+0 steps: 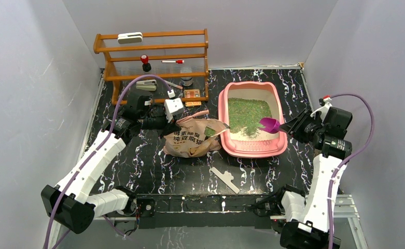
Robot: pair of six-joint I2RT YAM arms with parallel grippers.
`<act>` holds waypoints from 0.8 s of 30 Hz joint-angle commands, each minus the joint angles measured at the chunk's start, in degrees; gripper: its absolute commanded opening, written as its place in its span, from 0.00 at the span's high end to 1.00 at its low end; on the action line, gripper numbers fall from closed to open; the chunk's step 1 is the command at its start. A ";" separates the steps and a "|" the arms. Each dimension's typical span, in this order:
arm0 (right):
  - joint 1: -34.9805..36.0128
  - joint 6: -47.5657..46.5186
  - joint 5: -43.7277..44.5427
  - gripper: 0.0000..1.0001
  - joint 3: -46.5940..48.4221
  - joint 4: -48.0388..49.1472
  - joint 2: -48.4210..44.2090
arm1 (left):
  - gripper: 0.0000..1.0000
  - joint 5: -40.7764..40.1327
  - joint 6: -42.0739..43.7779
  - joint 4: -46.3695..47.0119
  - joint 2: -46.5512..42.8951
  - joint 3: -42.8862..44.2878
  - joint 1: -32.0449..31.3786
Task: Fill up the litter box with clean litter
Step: Pour the cat litter into the litter box.
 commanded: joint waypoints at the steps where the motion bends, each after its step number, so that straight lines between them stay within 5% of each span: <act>1: 1.10 -3.32 -6.53 1.00 4.71 -6.08 -0.25 | 1.00 5.20 0.17 0.96 -2.33 1.97 -0.06; 12: 10.52 -9.17 0.49 1.00 16.61 -11.72 13.16 | 1.00 5.22 -0.78 1.19 -3.42 1.45 -0.06; 18: 17.99 -9.39 16.94 1.00 26.00 -11.62 17.43 | 1.00 5.16 -1.36 1.31 -3.69 1.84 -0.07; 24: 18.00 -7.83 -2.29 1.00 35.87 -18.13 25.81 | 1.00 5.79 -1.45 -0.65 -2.56 2.82 -0.06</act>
